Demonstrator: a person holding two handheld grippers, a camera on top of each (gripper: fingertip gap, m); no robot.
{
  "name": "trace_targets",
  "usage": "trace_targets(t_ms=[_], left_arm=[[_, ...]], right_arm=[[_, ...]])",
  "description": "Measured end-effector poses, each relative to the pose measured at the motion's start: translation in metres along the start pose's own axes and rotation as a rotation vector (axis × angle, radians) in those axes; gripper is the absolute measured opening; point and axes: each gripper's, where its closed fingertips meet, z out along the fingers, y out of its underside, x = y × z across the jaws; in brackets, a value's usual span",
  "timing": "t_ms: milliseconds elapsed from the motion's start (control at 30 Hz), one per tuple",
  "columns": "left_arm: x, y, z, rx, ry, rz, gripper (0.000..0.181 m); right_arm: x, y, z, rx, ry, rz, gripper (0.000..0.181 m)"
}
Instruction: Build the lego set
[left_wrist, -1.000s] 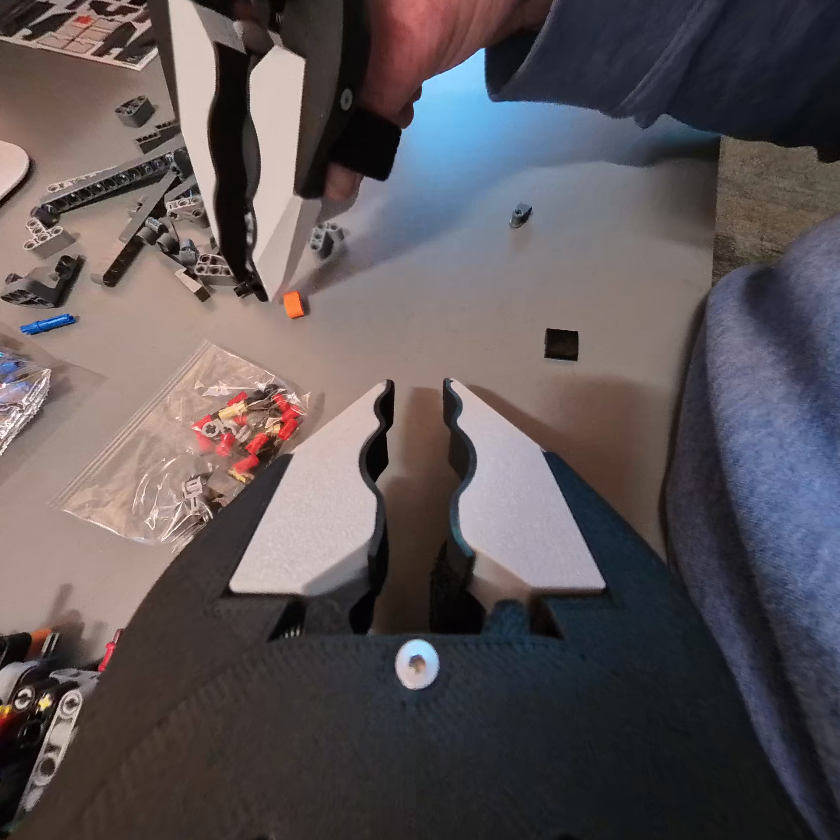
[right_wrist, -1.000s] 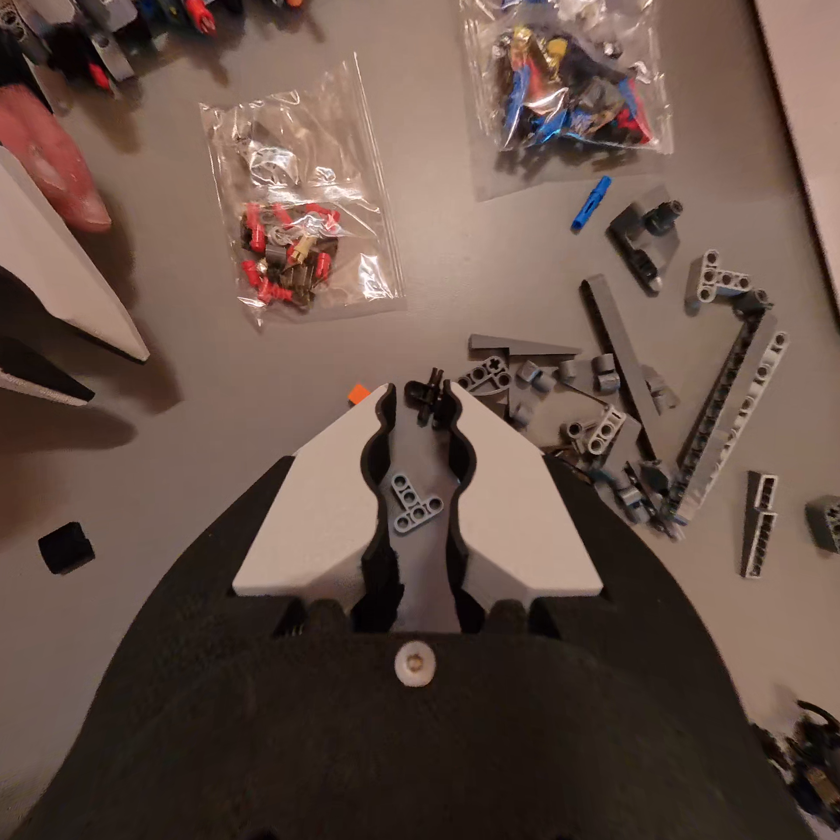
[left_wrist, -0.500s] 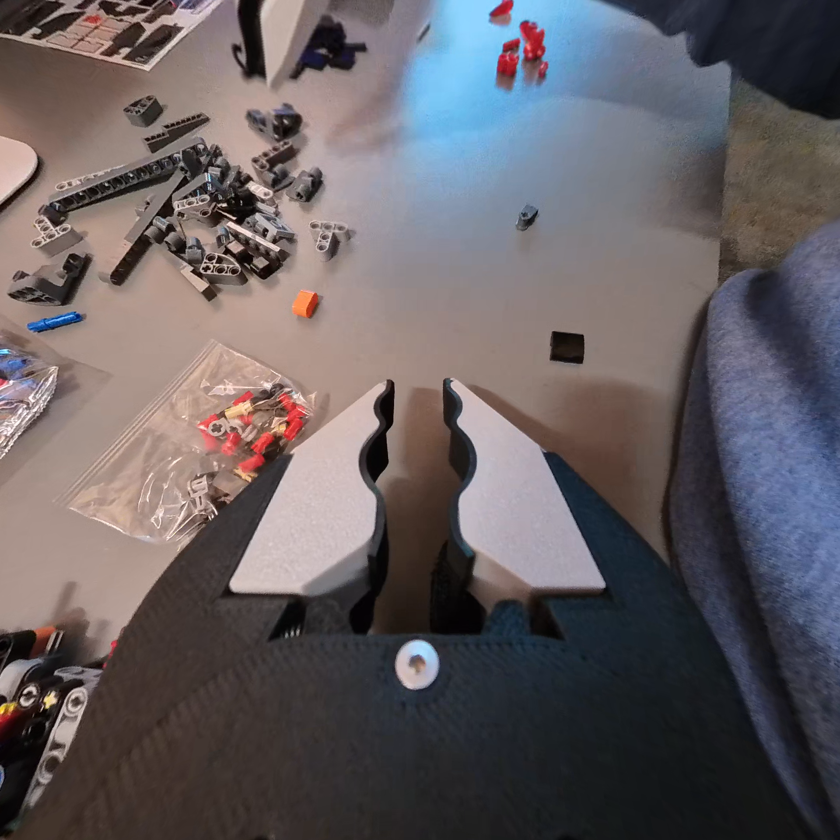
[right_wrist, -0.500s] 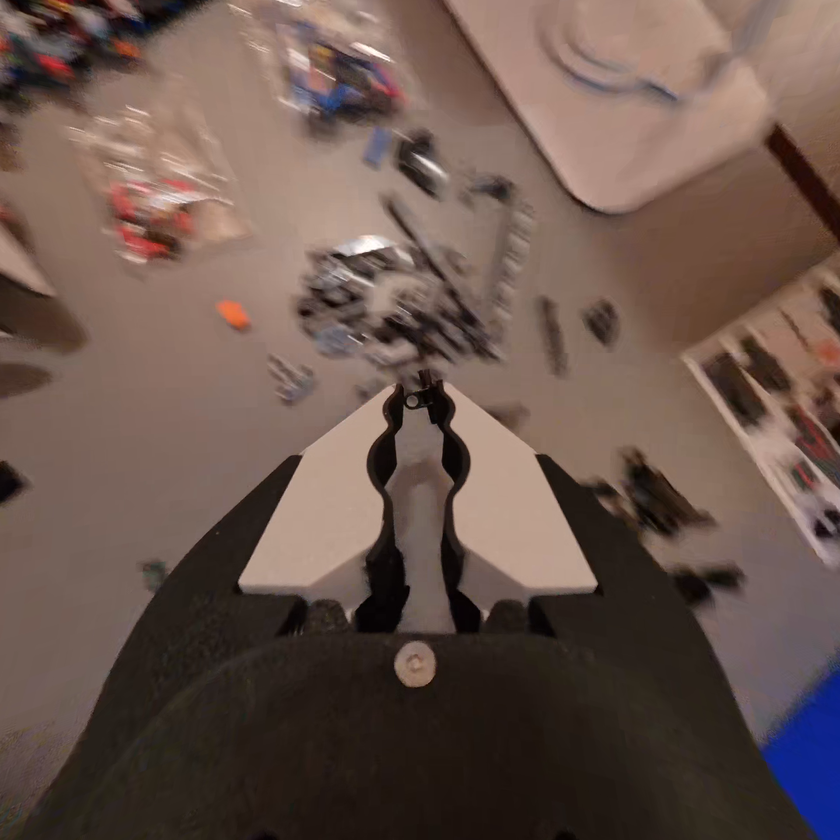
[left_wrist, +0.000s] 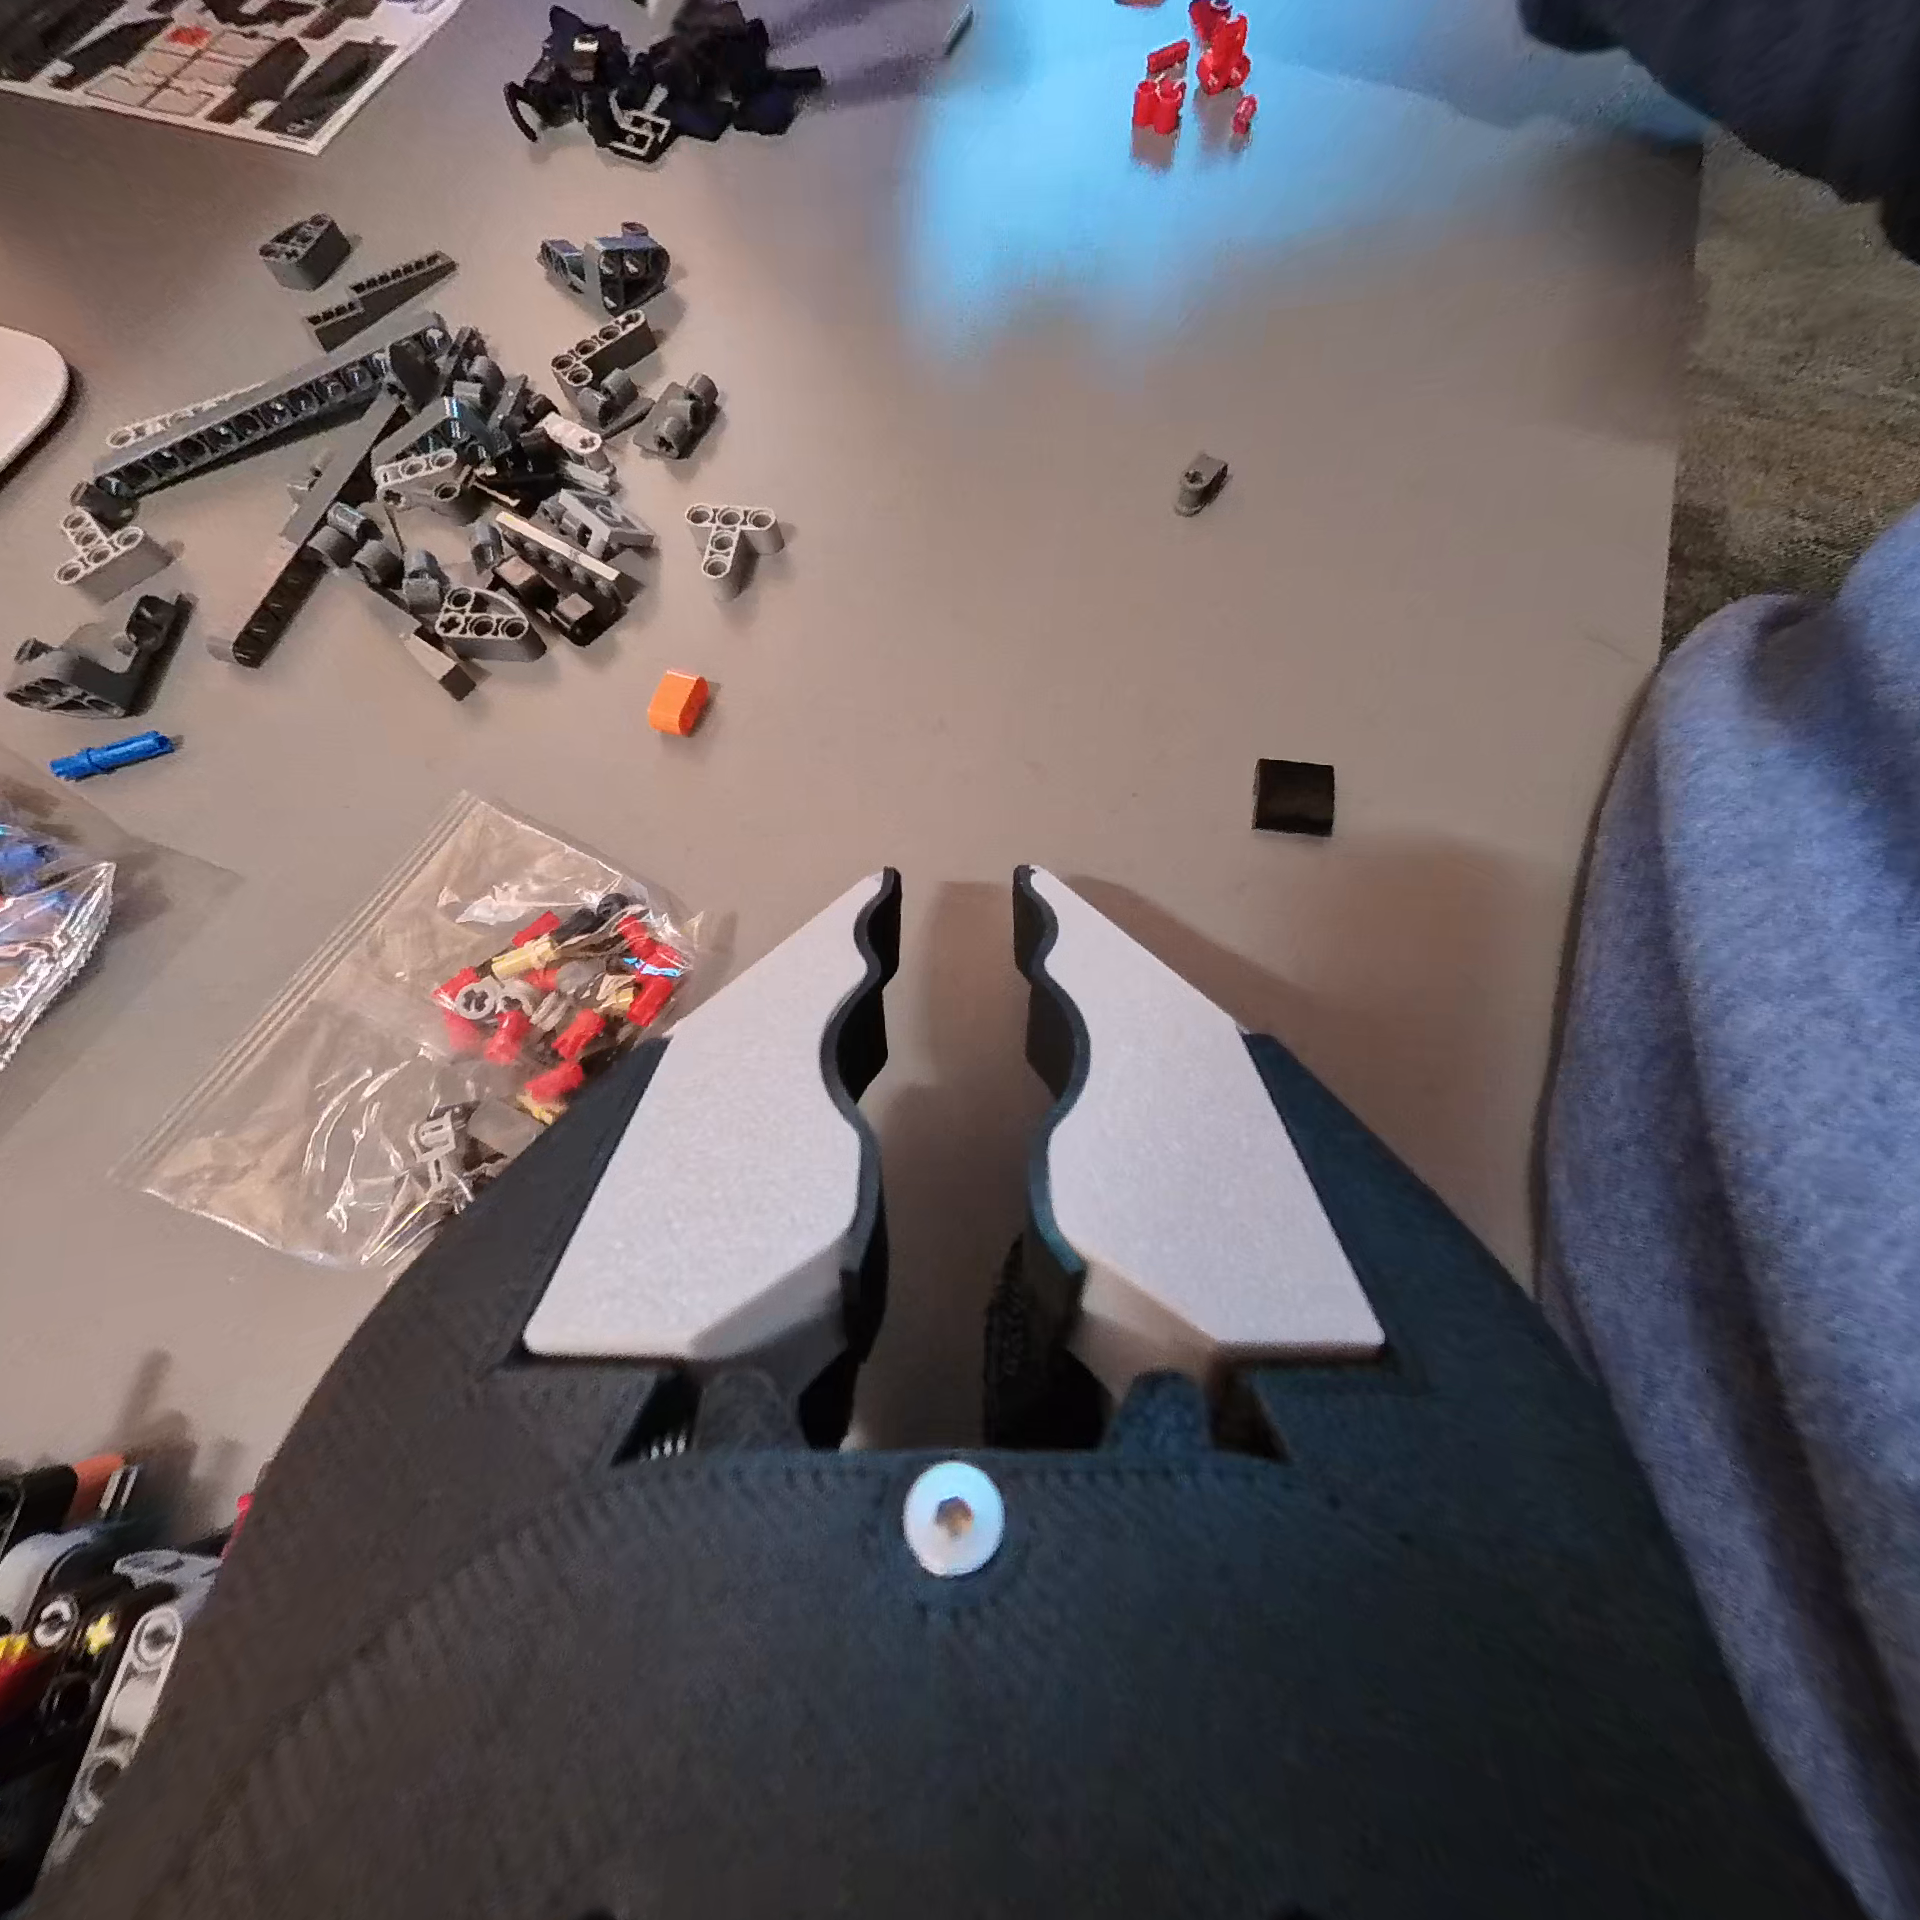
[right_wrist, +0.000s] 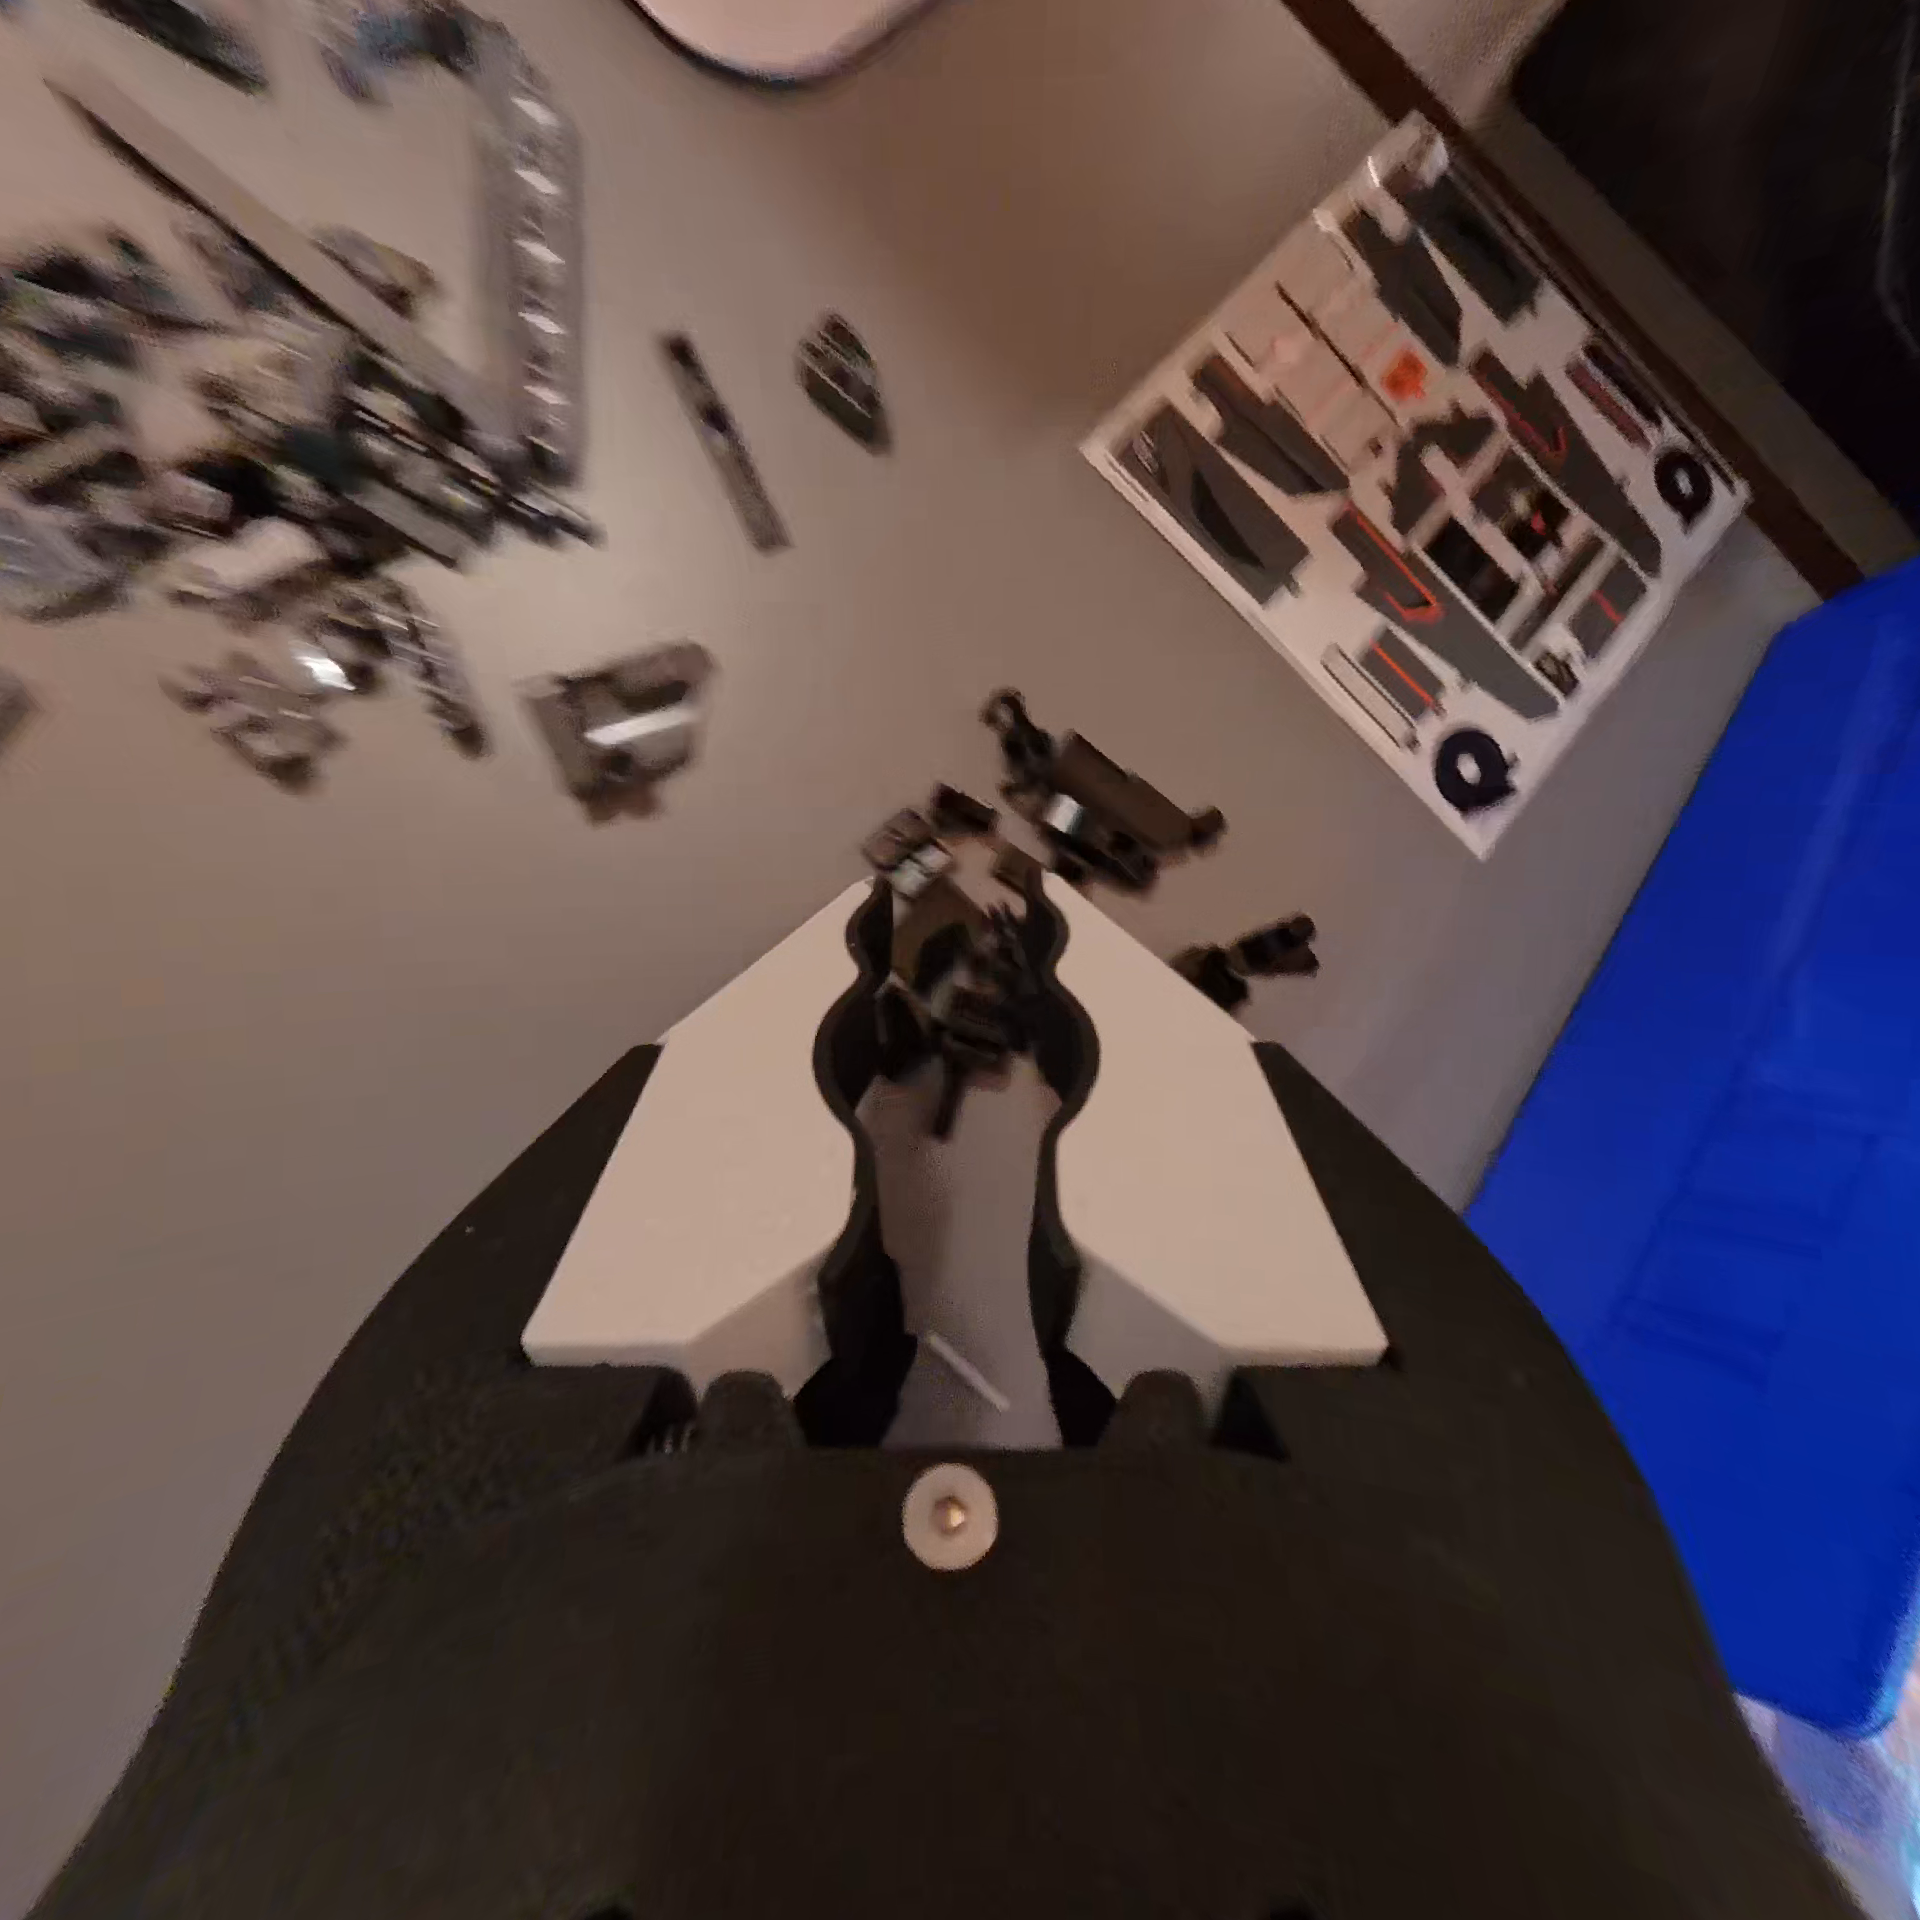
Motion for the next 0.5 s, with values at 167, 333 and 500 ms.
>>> trace_targets(t_ms=[167,333,500], left_arm=[[0.001,0.001,0.002,-0.001,0.012,-0.001,0.019],[0.000,0.000,-0.002,0.010,0.007,-0.003,0.019],[-0.004,0.000,-0.006,0.019,0.000,-0.010,0.019]], right_arm=[[-0.093,-0.050,-0.017,0.096,-0.248,-0.130,0.018],[-0.167,-0.074,0.001,0.098,-0.394,-0.249,0.024],[-0.198,-0.077,0.021,0.056,-0.431,-0.335,0.020]])
